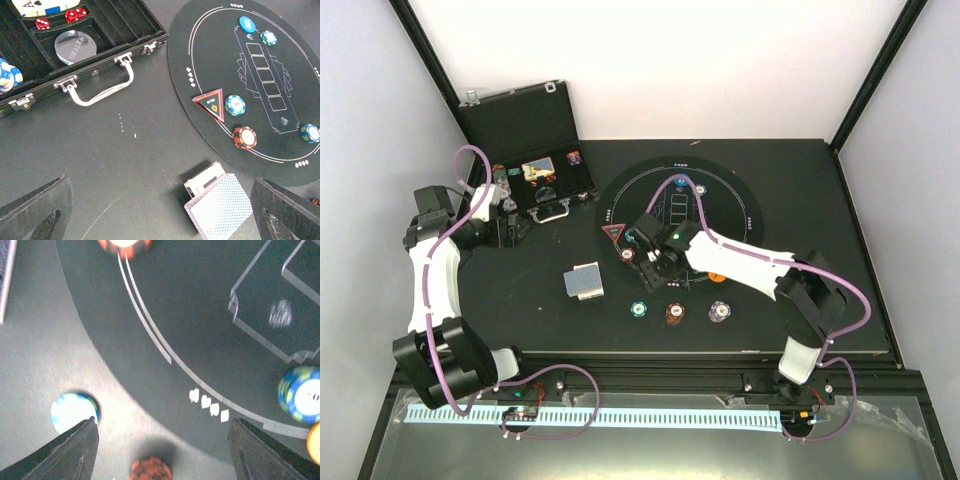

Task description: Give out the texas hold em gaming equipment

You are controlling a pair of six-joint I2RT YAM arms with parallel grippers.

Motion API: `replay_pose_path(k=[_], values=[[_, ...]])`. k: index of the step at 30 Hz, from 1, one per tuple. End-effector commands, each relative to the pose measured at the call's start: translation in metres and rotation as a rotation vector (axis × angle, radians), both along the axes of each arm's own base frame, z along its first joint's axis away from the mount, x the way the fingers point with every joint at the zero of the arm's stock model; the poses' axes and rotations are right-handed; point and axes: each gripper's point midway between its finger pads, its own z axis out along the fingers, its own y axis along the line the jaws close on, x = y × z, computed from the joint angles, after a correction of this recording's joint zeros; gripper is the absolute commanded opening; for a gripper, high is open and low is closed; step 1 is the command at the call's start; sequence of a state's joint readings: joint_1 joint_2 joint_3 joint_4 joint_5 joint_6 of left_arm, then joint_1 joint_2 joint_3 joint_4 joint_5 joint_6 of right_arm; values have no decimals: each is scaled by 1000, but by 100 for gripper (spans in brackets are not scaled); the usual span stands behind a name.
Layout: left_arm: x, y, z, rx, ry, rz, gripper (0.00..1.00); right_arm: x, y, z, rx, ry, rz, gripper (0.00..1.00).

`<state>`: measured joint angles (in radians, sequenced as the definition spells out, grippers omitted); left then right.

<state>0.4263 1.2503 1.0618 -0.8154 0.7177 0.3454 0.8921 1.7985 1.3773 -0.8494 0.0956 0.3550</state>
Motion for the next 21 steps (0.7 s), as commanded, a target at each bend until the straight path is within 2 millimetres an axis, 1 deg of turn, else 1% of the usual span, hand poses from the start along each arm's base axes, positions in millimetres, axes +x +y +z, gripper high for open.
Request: replay_pose_path(k=[1,2,5,8,10,11,13,14,17,21], values=[[2,-2,11,-18,-36,-24,99,-31,-19,-10,-28,18,-14,75],[2,-3,11,-19,-37,-27,99,-40,-25,-14,-40,30,-14,76],[2,-4,8,-18,-35,-40,99,-57,-32,-19,-50,49,-8,78],[2,-3,9,-9,-34,-56,99,-69,-35,-27,-56,72,2,80],[2,-4,14,1,-38,-69,99,-75,-37,-31,-63,85,7,80],[1,-3,17,10,-40,-74,99,-77,-37,-33,-61,89,9,80],[3,-1,15,20,-23,-85,99,-82,-37,-36,-61,98,12,80],[4,-1,18,32,-29,-91,99,-83,-38,-37,-60,99,13,80],[4,1,23,60,-43,-100,99,-86,-37,-40,-59,109,13,77],[2,3,20,95,-41,-120,99,-87,-34,-41,-58,113,17,73]])
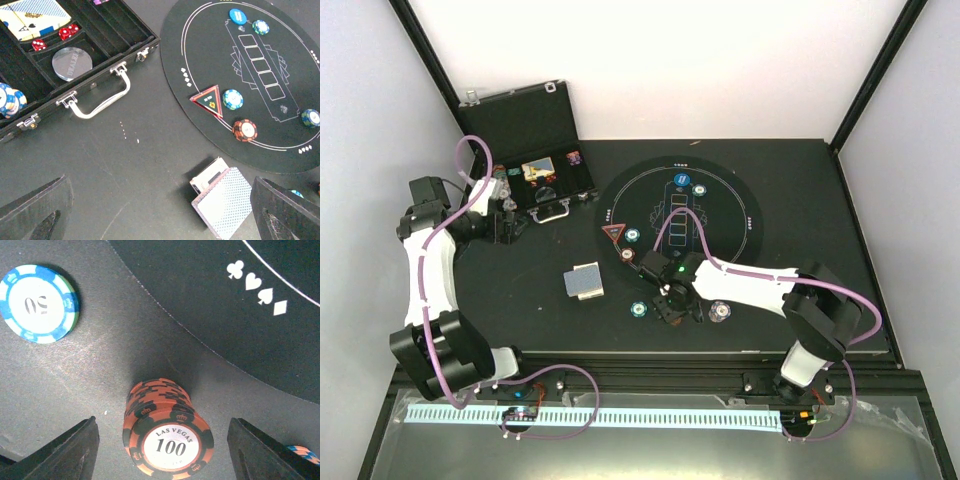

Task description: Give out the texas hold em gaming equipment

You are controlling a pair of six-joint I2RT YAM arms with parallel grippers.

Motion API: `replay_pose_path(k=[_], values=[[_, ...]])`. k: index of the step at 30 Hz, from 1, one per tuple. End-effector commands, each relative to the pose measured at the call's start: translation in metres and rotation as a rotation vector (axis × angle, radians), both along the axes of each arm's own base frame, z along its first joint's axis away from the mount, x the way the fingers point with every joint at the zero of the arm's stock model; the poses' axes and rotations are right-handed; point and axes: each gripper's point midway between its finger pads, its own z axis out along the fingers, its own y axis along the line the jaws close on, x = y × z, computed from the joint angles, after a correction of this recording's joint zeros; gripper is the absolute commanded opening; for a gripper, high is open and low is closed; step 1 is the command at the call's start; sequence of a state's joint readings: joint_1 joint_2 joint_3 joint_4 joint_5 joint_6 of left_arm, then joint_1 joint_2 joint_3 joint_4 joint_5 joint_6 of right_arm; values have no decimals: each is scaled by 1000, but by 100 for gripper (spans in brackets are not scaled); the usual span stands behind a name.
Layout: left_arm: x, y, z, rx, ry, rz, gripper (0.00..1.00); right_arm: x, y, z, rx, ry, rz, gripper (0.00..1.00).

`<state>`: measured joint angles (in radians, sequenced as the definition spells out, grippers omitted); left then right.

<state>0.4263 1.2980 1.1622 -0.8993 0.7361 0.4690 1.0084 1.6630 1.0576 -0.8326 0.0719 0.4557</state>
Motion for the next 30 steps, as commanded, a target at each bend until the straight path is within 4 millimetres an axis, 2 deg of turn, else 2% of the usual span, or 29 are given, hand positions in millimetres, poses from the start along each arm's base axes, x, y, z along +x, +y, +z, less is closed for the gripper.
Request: replay_pose_path(k=[1,12,17,30], values=[[-3,5,4,57,-9,-33,99,0,10,7,46,-17,-8,71],[-3,12,-5,112,18,-41,99,0,1,2,9,-29,-18,64],[-7,10,0,142,-3,-73,99,1,0,1,3,-32,-14,61],[-13,7,9,148,-6,-83,99,3,2,1,6,-41,-13,42]])
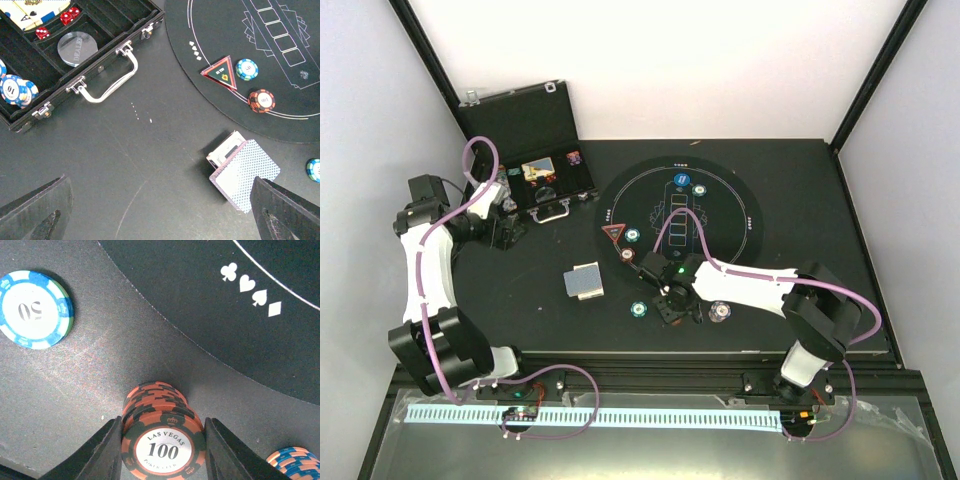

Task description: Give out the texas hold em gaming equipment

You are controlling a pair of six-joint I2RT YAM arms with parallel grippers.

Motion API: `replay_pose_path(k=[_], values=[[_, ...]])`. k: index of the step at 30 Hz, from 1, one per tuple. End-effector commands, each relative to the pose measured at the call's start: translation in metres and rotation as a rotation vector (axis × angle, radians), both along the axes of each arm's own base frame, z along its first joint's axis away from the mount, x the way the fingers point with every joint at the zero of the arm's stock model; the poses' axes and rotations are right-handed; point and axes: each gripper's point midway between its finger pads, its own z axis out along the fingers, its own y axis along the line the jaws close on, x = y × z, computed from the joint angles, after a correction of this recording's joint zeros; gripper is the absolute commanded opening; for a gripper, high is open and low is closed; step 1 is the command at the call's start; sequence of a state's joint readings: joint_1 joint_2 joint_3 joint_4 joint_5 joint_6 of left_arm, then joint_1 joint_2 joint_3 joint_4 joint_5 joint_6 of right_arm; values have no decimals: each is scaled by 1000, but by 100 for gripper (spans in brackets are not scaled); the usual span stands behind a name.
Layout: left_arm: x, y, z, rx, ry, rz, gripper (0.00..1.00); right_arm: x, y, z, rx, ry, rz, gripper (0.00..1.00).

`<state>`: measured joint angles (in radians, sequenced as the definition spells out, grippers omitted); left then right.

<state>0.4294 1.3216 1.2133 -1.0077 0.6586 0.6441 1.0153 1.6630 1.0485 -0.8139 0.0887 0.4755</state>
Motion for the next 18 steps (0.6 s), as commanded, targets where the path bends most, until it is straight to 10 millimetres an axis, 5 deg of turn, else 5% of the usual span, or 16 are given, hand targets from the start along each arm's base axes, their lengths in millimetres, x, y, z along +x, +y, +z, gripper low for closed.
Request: replay_pose_path(k=[1,9,18], values=[[-5,-1,15,8,-29,-5,99,1,0,2,3,-23,3,39],[-7,-6,13,-19,-25,-9,99,4,4,14,16,-37,9,27],[-5,-4,8,-18,-20,7,99,37,9,48,51,-92,-10,24]])
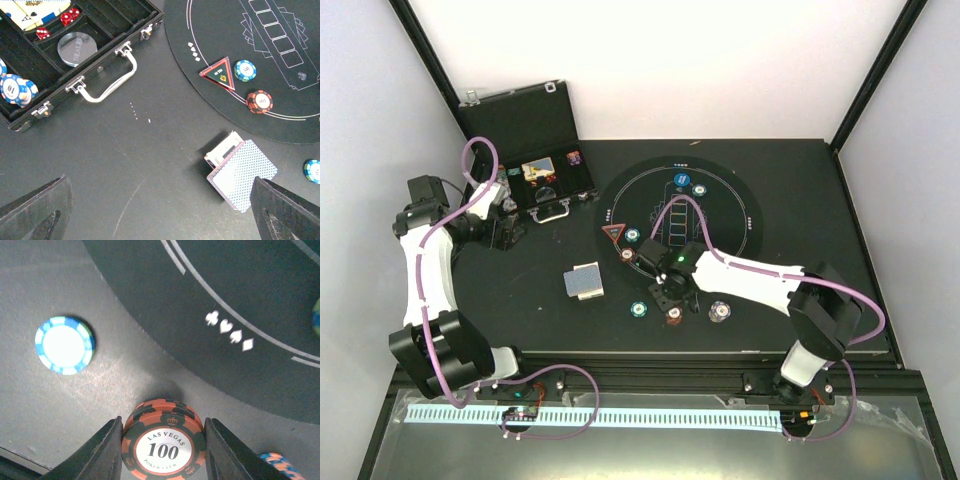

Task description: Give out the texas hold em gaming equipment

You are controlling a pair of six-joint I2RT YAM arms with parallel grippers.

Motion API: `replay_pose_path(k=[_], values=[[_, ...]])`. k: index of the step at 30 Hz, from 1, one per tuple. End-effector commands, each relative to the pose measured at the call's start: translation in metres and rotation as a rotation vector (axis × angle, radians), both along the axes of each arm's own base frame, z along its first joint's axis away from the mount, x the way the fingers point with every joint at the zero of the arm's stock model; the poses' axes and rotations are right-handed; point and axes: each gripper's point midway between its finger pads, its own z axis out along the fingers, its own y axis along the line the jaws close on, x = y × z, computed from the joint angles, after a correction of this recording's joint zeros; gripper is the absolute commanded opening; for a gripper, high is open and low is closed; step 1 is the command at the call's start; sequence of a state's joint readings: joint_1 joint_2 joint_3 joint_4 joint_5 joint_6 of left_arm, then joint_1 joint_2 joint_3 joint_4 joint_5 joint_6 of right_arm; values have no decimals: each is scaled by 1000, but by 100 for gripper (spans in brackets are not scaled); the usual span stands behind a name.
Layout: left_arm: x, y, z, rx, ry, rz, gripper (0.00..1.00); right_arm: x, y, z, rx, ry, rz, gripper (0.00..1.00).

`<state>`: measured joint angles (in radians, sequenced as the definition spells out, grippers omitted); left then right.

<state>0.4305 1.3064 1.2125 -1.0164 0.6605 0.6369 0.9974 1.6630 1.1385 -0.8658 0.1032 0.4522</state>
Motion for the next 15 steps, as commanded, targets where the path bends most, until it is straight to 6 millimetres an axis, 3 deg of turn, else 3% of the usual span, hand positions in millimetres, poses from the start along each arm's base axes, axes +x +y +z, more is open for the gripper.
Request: replay_pose_path(k=[1,6,10,15], values=[[-2,-2,4,-15,-16,5,99,29,-2,29,33,-67,-19,24],[-2,0,1,-8,-8,18,99,84,-7,47,28,-142,-64,23],[-3,1,10,8,-37,32,99,150,-14,58,42,-195,-148,21],[-5,-1,11,-1,-42,35,99,219,-9,54,24,-234,-201,21]])
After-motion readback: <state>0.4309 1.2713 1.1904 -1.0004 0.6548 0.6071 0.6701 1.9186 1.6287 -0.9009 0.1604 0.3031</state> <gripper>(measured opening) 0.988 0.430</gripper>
